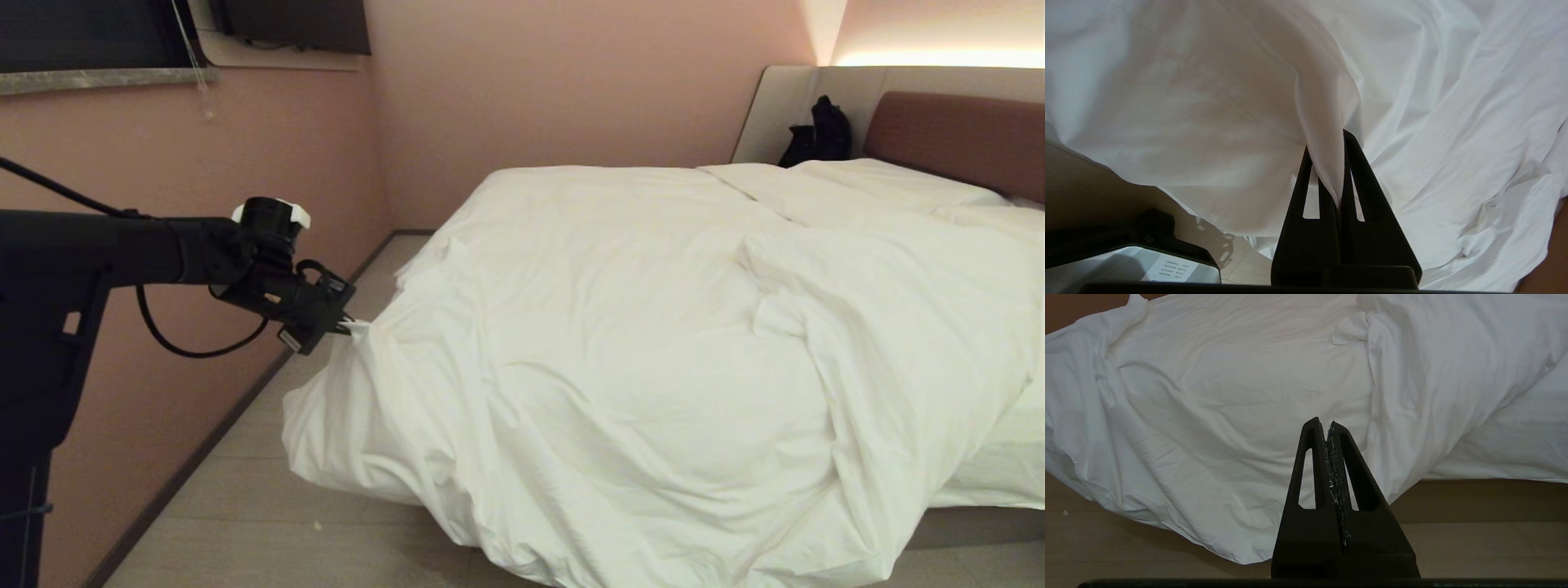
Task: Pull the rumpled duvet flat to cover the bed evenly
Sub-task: Flatten the corners of the folded blanket
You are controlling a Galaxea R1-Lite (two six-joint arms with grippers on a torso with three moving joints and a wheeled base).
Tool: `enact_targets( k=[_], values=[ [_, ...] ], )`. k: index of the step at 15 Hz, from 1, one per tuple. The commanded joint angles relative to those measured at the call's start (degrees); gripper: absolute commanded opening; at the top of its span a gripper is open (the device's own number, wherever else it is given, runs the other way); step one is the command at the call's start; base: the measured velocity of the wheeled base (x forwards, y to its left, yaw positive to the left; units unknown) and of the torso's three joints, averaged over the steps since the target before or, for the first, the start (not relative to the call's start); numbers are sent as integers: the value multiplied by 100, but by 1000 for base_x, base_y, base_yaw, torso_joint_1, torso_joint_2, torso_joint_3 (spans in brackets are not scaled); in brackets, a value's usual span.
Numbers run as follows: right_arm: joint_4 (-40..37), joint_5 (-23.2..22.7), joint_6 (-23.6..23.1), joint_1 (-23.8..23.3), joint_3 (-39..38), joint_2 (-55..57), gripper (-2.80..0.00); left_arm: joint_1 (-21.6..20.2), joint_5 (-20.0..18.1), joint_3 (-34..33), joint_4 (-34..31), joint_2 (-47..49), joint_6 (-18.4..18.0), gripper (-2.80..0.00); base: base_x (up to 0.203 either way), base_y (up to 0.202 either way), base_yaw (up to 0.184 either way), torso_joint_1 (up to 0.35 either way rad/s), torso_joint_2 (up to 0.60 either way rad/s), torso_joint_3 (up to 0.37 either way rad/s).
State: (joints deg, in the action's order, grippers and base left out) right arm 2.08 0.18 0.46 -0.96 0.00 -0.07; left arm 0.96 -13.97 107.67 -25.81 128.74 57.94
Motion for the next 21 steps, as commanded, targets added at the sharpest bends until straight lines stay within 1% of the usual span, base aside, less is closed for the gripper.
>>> enact_targets(
  k=[1, 6, 8, 10, 12, 15, 18, 20, 21],
  values=[
    [2, -1, -2, 0, 0, 7, -280, 0, -9, 0, -20, -42, 33, -280, 0, 0, 0, 0, 0, 0],
    [2, -1, 6, 0, 0, 7, -280, 18, -9, -53, -56, -42, 33, -280, 0, 0, 0, 0, 0, 0],
    [2, -1, -2, 0, 0, 7, -280, 20, -9, -20, -351, -34, 16, -280, 0, 0, 0, 0, 0, 0],
    [2, -1, -2, 0, 0, 7, -280, 48, -9, -66, -500, -65, 11, -280, 0, 0, 0, 0, 0, 0],
    [2, -1, 6, 0, 0, 7, -280, 50, -1, -211, -693, -299, -23, -280, 0, 0, 0, 0, 0, 0],
    [2, -1, -2, 0, 0, 7, -280, 25, -2, -702, -708, -840, -99, -280, 0, 0, 0, 0, 0, 0],
    [2, -1, -2, 0, 0, 7, -280, -12, -2, -1045, -743, -1527, -158, -280, 0, 0, 0, 0, 0, 0],
    [2, -1, -1, 0, 0, 7, -280, -68, -1, -1621, -734, -2067, -273, -280, 0, 0, 0, 0, 0, 0],
    [2, -1, -2, 0, 0, 7, -280, -149, -1, -1953, -716, -2317, -386, -280, 0, 0, 0, 0, 0, 0]
  ],
)
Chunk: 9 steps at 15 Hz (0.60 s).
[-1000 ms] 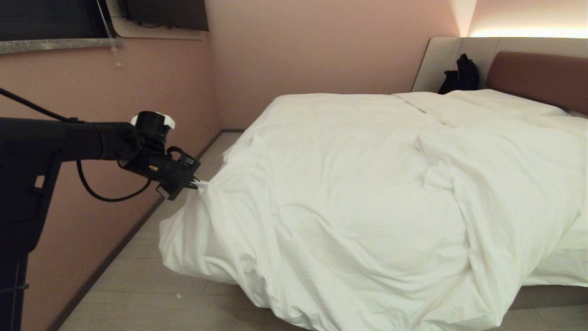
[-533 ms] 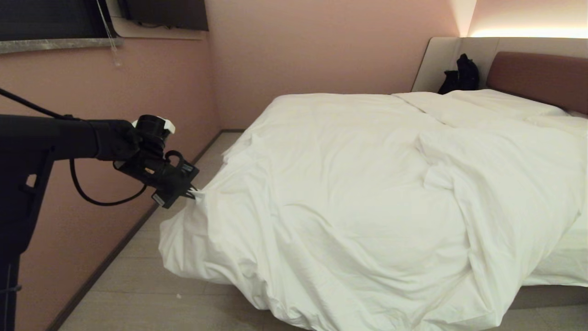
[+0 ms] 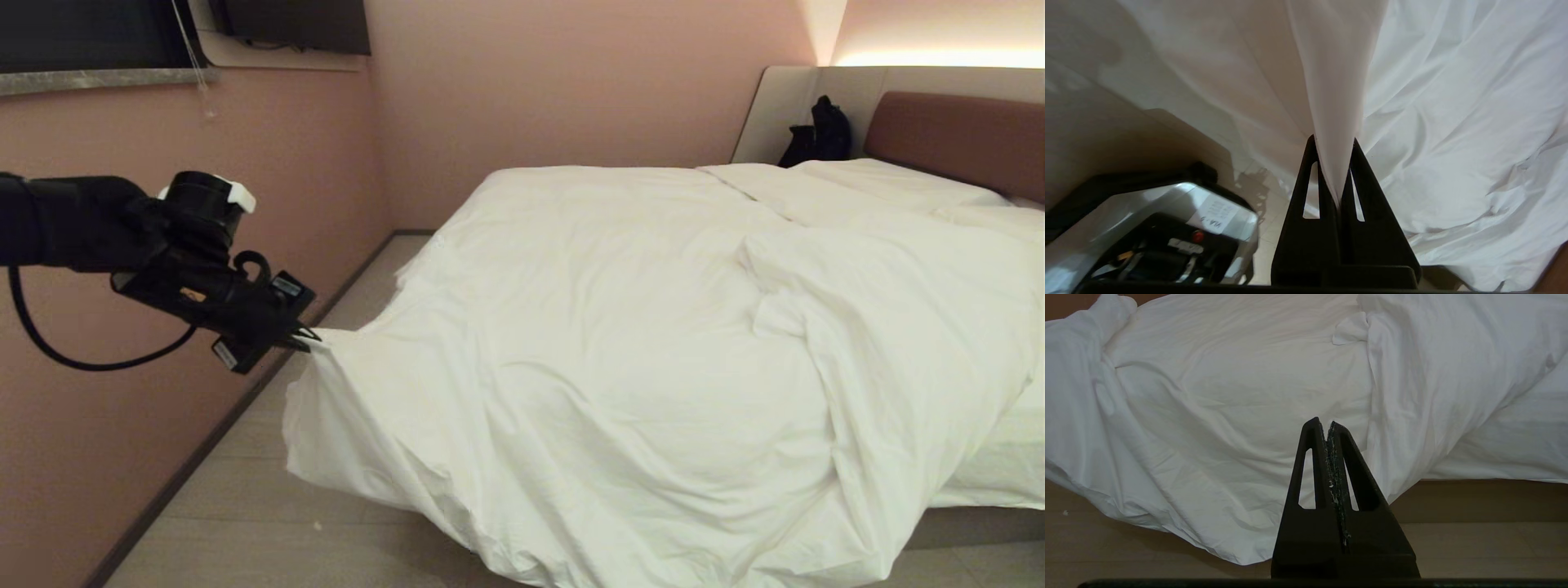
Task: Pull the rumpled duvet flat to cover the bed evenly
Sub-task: Flatten the corners of the folded blanket
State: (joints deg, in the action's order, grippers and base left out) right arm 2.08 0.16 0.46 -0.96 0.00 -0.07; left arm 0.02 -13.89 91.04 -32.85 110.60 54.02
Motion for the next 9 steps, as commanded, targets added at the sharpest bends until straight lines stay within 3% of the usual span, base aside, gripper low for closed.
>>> enact_targets(
  k=[1, 9],
  values=[
    [2, 2, -2, 0, 0, 7, -280, -184, -11, -564, -2, -726, -109, -280, 0, 0, 0, 0, 0, 0],
    [2, 2, -2, 0, 0, 7, -280, -1132, -33, -1966, 15, -2360, -800, -280, 0, 0, 0, 0, 0, 0]
  ],
)
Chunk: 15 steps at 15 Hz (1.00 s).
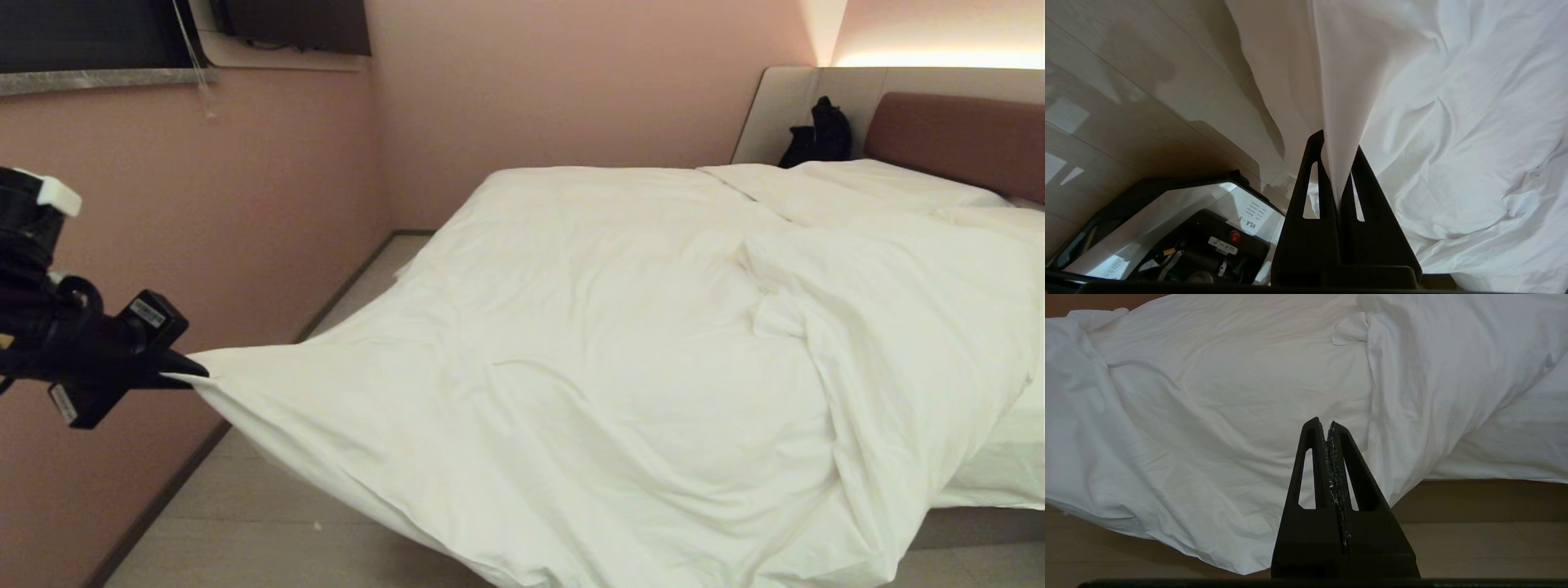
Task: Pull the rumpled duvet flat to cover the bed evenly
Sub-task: Flatten the corners of the folded blanket
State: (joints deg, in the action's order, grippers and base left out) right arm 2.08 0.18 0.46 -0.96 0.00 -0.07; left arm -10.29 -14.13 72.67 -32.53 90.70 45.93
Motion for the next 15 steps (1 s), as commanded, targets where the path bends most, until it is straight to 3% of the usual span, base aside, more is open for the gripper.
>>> enact_targets(
  k=[1, 10, 15],
  values=[
    [2, -1, 4, 0, 0, 7, -280, -182, -10, -215, -25, -513, -37, -280, 0, 0, 0, 0, 0, 0],
    [2, -1, 6, 0, 0, 7, -280, -1152, -44, -1492, -25, -1869, -651, -280, 0, 0, 0, 0, 0, 0],
    [2, -1, 3, 0, 0, 7, -280, -1274, -31, -1780, -67, -2241, -700, -280, 0, 0, 0, 0, 0, 0]
  ],
)
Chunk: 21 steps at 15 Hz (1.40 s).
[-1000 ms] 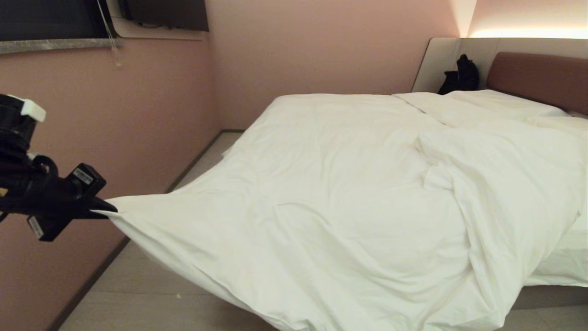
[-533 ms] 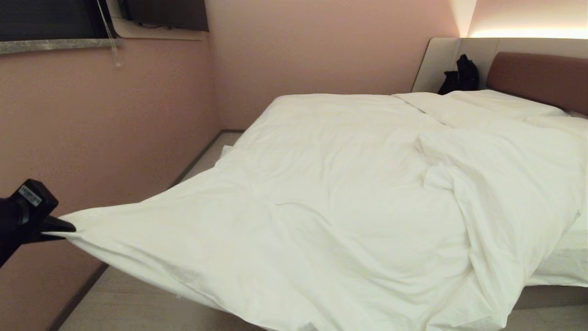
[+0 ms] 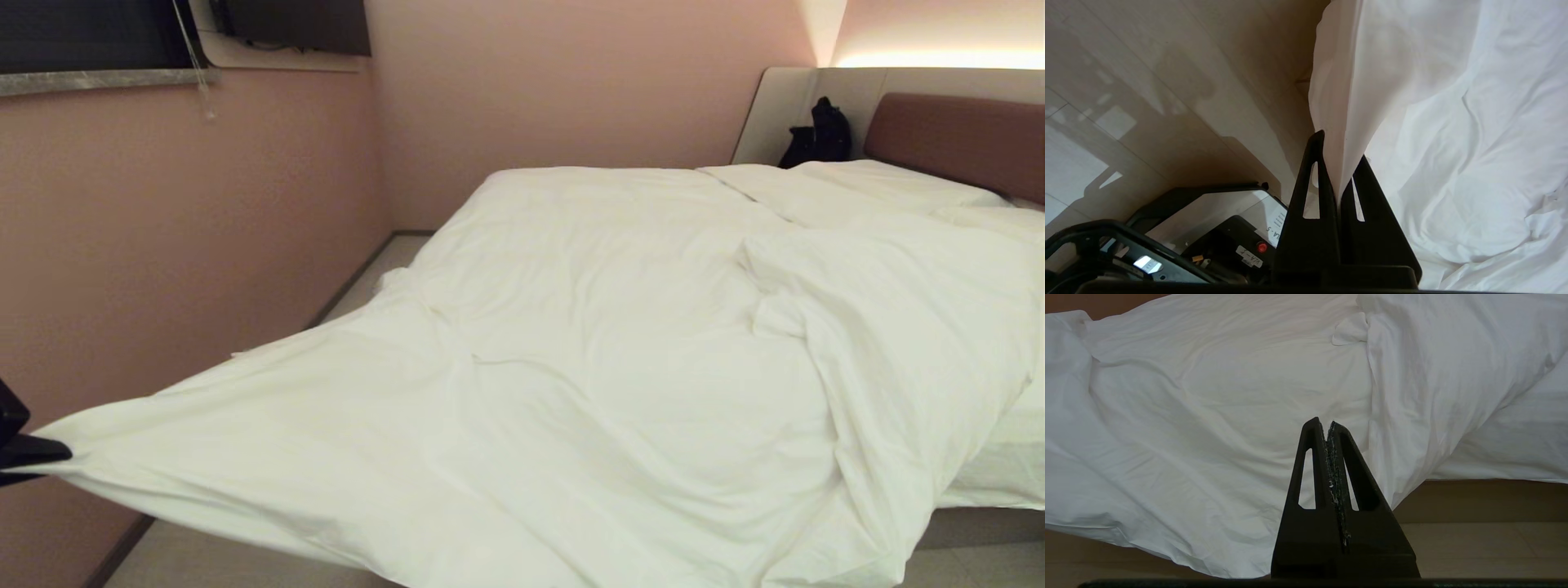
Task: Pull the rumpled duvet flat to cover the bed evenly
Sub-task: Flatten the corners of the folded blanket
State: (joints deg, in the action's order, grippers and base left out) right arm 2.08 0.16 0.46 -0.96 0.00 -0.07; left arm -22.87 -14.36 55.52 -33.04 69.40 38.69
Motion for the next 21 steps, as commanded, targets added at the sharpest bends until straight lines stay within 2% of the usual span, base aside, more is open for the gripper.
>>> enact_targets(
  k=[1, 5, 8, 12, 21],
  values=[
    [2, 1, -2, 0, 0, 7, -280, -16, -3, -127, -19, -114, 22, -280, 0, 0, 0, 0, 0, 0],
    [2, 1, -2, 0, 0, 7, -280, -142, 21, -463, -41, -371, -110, -280, 0, 0, 0, 0, 0, 0],
    [2, 1, -2, 0, 0, 7, -280, -468, 30, -490, -211, -691, -244, -280, 0, 0, 0, 0, 0, 0],
    [2, 1, -2, 0, 0, 7, -280, -951, 30, -390, -416, -1220, -628, -280, 0, 0, 0, 0, 0, 0],
    [2, 1, 5, 0, 0, 7, -280, -1017, 206, -287, -704, -1562, -653, -280, 0, 0, 0, 0, 0, 0]
  ],
)
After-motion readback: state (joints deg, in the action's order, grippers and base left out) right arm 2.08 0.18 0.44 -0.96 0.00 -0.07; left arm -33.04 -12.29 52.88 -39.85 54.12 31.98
